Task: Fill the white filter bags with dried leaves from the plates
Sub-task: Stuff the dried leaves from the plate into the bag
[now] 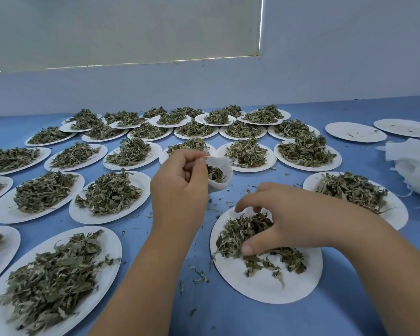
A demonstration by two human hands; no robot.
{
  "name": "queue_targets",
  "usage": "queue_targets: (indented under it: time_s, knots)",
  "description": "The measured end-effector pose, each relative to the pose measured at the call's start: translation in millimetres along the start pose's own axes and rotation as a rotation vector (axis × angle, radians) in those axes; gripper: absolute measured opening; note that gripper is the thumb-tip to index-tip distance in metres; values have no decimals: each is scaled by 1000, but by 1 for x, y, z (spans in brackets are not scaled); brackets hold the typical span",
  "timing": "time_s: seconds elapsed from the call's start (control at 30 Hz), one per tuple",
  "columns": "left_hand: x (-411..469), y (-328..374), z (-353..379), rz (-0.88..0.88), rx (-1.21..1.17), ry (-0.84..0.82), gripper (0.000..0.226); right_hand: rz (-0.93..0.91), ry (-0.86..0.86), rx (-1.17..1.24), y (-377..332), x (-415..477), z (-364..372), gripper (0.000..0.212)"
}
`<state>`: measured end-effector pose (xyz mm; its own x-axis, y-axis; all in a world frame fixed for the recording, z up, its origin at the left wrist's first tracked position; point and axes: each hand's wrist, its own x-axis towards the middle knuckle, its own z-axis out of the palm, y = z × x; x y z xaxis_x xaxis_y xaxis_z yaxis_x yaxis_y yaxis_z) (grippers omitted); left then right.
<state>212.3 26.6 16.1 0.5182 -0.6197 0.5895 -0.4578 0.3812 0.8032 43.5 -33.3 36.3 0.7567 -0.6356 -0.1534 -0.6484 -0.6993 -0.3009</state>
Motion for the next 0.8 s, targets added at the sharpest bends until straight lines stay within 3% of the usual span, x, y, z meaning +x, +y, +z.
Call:
queue_targets:
  time_s: [0.23,0.5,0.8]
  knots:
    - [1,-8,1,21,48,-20,30,-7,53,-74,-6,5,5,38]
    - [1,-13,2,31,103,-48,29,-33,102,-62,-4,7,6,24]
    - [1,-16,2,74,170,-52,23,-37,138,182,10,-1,-13,10]
